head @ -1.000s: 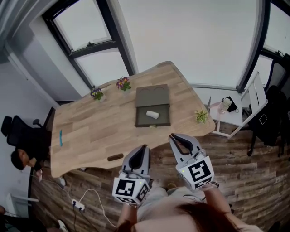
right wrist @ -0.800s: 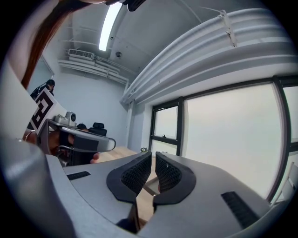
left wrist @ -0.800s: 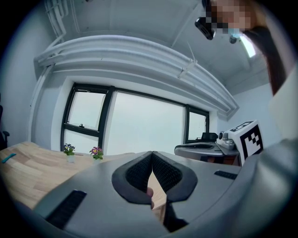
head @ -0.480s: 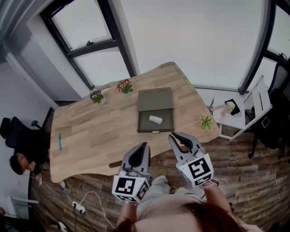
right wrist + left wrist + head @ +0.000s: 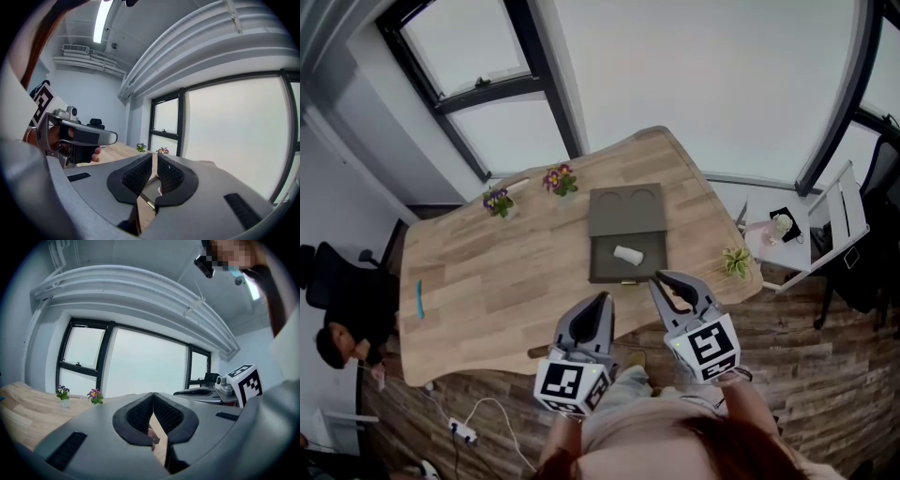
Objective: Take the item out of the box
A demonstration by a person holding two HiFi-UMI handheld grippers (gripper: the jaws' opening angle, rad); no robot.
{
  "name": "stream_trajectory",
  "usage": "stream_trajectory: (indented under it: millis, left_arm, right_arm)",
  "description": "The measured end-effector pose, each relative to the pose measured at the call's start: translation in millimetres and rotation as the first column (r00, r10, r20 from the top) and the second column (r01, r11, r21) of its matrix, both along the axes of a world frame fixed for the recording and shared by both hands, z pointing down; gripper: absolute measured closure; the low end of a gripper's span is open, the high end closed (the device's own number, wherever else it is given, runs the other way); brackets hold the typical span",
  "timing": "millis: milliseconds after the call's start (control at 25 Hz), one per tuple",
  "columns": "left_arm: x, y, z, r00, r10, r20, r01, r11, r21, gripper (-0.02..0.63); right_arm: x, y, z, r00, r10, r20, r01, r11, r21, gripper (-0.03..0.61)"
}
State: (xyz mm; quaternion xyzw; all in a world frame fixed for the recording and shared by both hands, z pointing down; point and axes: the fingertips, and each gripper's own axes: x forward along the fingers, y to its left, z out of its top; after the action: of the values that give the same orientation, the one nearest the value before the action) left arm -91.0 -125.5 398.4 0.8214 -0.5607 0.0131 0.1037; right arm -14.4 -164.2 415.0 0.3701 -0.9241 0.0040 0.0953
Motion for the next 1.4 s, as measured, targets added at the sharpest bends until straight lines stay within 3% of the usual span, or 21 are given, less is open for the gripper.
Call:
stream_trajectory:
  millis: [480, 1400]
  left_arm:
    - [-16, -40, 16, 0.997, 0.072, 0.001, -0.072, 0.997, -0.025, 0.612]
    - [-45, -91, 57, 0.989, 0.141, -0.044, -0.144, 0.986, -0.089, 0.612]
  right_arm:
    - [-26, -33, 24, 0.998, 0.002, -0.060, -0.005, 0.999, -0.048, 0.551]
    - [-52, -83, 123, 0.969, 0.018, -0.247, -0.067, 0.979, -0.190, 0.486]
